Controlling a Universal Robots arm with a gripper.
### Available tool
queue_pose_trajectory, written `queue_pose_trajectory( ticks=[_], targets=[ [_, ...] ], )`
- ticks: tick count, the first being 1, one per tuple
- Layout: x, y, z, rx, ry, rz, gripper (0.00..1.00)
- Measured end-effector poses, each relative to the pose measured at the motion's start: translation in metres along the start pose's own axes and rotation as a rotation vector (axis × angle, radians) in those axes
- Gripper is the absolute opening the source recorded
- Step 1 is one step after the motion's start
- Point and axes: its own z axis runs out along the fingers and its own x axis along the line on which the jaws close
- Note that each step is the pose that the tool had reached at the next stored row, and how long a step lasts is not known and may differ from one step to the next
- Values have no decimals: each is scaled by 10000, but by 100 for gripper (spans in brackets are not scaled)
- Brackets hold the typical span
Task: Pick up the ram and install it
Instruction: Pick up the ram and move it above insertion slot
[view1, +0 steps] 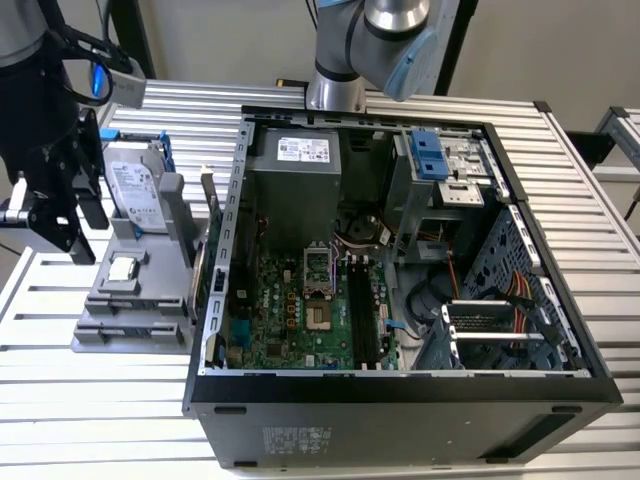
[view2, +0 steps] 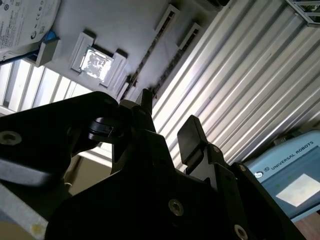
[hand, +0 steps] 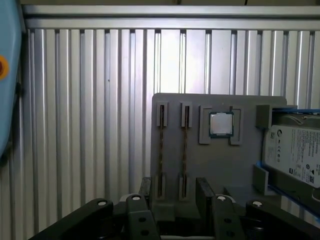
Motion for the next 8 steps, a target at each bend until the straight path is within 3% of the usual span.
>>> queue_pose_trajectory(
  ticks=[8],
  targets=[
    [-1,0,56,0,16,5,100]
  ],
)
